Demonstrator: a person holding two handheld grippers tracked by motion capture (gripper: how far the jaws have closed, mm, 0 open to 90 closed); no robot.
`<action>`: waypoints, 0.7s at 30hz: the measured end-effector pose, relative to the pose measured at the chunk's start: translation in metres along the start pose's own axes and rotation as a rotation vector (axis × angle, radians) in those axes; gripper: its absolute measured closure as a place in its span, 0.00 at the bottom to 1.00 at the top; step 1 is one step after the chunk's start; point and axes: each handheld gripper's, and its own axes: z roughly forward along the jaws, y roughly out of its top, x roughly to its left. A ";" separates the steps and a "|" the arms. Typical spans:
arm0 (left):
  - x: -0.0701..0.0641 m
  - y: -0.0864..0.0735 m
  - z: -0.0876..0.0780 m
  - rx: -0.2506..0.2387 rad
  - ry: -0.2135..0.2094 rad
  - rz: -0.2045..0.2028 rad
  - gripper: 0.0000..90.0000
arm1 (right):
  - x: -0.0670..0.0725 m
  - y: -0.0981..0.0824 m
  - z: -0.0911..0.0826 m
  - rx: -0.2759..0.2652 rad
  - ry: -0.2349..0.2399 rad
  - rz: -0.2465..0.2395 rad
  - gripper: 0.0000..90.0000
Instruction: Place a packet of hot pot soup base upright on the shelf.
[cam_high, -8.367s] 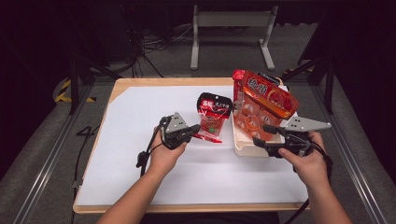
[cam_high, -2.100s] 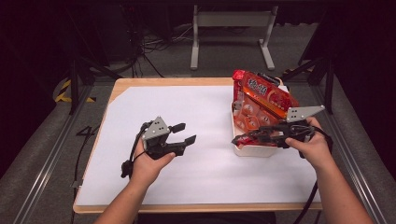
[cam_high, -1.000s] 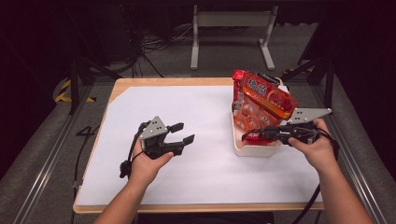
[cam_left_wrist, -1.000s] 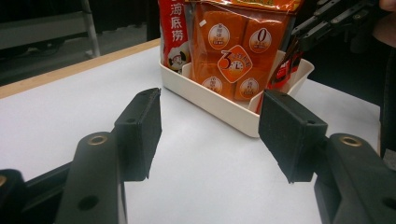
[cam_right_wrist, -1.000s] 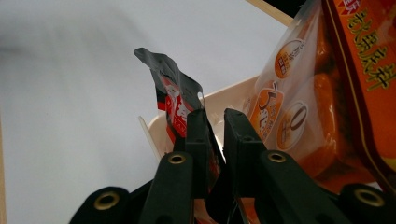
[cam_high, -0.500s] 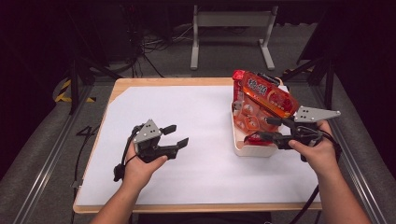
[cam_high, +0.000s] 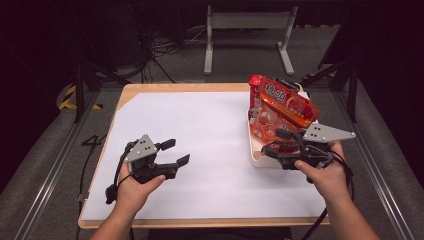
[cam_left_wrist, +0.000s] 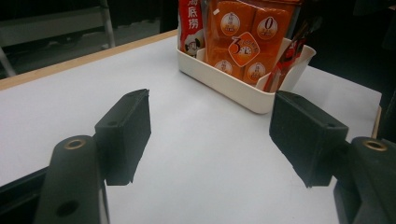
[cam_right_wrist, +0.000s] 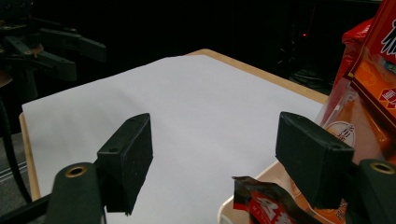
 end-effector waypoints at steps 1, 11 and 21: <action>0.000 -0.001 -0.002 -0.001 -0.001 0.001 0.34 | 0.002 0.000 0.001 -0.002 -0.005 0.001 0.31; 0.000 -0.013 -0.017 0.003 0.011 -0.007 0.33 | 0.021 -0.007 0.013 -0.032 0.011 -0.005 0.30; 0.003 -0.033 -0.026 0.001 0.012 -0.040 0.33 | 0.044 -0.024 0.034 -0.042 -0.006 -0.055 0.30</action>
